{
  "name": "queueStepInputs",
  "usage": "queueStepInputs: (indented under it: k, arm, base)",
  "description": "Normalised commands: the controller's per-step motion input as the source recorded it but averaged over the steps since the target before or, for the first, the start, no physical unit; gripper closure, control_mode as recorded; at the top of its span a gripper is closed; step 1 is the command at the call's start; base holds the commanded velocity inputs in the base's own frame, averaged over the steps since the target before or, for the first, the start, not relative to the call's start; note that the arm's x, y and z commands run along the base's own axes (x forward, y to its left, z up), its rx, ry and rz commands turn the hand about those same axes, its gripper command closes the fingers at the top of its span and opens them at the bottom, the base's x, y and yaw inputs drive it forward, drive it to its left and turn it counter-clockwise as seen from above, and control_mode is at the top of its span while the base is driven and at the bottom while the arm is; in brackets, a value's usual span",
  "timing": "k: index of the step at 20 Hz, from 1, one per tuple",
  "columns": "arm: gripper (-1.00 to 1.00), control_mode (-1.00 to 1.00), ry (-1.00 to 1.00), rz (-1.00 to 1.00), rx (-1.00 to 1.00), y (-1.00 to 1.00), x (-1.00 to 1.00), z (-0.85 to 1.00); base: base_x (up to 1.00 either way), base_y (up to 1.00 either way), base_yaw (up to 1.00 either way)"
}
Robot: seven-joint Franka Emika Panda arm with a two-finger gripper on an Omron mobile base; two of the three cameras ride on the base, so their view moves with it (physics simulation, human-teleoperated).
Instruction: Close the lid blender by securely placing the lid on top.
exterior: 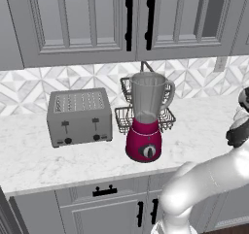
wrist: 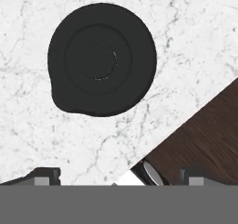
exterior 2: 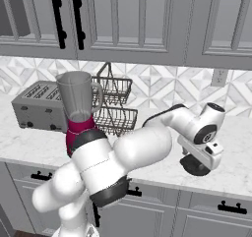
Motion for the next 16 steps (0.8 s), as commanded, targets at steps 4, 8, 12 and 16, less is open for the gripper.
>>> queueStepInputs:
  k: [4, 8, 12, 16]
  arm:
    - [-1.00, -1.00, 0.03, 0.00, 0.00, 0.00, 0.01, -0.02]
    - [-1.00, -1.00, 0.01, 0.00, -0.02, 0.00, 0.00, -0.21]
    - [-1.00, -1.00, 0.00, 0.00, -0.06, 0.00, 0.01, -0.36]
    - [-1.00, -1.00, 0.00, 0.00, -0.06, 0.00, 0.09, -0.24]
  base:
    - [0.00, 0.00, 0.00]
    - [0.00, 0.00, 0.00]
    - [0.00, 0.00, 0.00]
    - [0.00, 0.00, 0.00]
